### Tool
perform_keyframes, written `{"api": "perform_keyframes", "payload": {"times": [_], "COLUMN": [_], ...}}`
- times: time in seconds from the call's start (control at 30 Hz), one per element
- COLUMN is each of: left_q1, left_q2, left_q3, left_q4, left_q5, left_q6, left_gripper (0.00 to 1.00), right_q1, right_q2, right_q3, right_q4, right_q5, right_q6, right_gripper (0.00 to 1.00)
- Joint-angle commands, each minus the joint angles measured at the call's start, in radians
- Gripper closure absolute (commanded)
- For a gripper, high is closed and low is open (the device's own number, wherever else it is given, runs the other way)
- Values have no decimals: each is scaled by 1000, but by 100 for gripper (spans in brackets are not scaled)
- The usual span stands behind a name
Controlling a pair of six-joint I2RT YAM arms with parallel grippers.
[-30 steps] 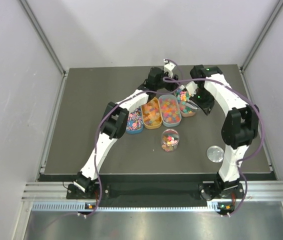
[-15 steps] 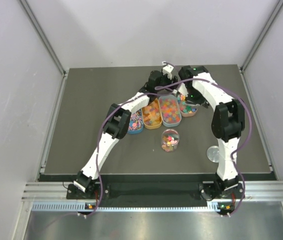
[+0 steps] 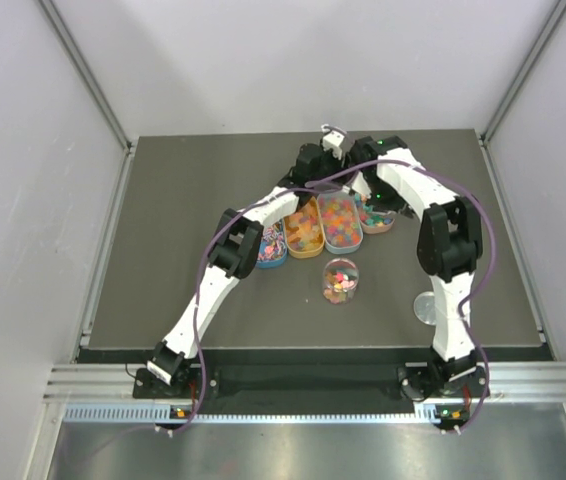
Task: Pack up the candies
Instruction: Scoop the fake candies from the storage box.
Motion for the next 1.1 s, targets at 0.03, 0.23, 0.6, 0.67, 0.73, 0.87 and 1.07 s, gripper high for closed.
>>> {"api": "perform_keyframes", "payload": {"times": [0.03,0.23,0.6,0.67,0.73,0.87,1.07], "left_q1": [-2,-2,-3,-3,-3,-3,-5], "left_q2": [10,7,1,2,-1,-10,-19], "left_q3": [33,21,34,34,34,19,16], "left_q4": [39,24,-45,-51,-54,-61,-70], "left_q5": [14,83,184,190,196,206,216], "left_q6": [-16,-39,-45,-52,-59,-61,-67], "left_gripper": [34,35,39,39,40,41,42], "right_q1": [30,27,22,19,11,-2,-6], "right_q2": [34,100,123,138,157,162,90], "right_q3": [66,159,109,106,102,99,29], "right_q4": [-126,-126,-126,-124,-124,-122,-122], "right_q5": [-12,-93,-336,-359,-411,-521,-564], "right_q6": [2,65,202,209,219,243,263], "right_gripper": [100,100,100,100,100,100,100]}}
